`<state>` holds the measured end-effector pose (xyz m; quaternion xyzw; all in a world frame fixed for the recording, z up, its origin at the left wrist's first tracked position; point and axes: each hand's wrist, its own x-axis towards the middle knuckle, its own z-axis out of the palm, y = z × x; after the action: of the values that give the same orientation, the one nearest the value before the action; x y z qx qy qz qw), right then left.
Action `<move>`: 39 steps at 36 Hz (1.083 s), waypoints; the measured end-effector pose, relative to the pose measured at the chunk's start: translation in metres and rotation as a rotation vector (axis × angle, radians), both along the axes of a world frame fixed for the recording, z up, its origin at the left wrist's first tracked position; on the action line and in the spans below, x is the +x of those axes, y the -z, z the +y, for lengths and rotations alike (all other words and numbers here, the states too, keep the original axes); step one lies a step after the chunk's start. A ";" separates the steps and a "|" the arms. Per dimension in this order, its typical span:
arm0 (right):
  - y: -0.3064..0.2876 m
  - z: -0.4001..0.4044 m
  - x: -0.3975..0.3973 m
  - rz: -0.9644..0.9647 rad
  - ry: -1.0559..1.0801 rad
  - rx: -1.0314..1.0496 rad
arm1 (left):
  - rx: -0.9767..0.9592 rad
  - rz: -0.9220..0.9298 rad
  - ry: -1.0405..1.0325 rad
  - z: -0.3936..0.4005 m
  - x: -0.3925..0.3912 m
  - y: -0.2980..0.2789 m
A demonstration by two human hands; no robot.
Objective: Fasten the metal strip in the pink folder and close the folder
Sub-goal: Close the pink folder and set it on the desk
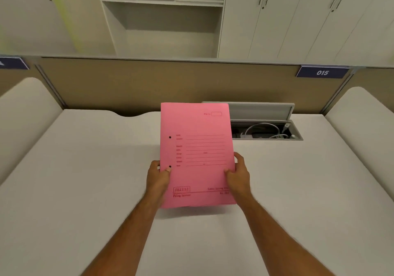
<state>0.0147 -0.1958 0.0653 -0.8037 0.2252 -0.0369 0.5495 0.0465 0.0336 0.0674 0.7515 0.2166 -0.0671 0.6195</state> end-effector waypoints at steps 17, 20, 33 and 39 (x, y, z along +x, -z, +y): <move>-0.014 0.073 0.080 -0.025 -0.086 -0.064 | 0.196 -0.113 -0.110 0.057 0.060 -0.016; -0.008 0.081 0.091 0.012 -0.121 -0.100 | 0.220 -0.103 -0.100 0.064 0.069 -0.010; 0.013 0.101 0.141 0.074 -0.113 -0.141 | 0.400 -0.019 -0.037 0.073 0.121 0.011; 0.026 0.108 0.160 0.118 -0.102 -0.166 | 0.493 0.021 0.005 0.071 0.144 0.023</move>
<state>0.1746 -0.0874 0.0390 -0.8577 0.2120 0.0200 0.4679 0.1903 0.1049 0.0446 0.8798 0.2311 -0.0215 0.4148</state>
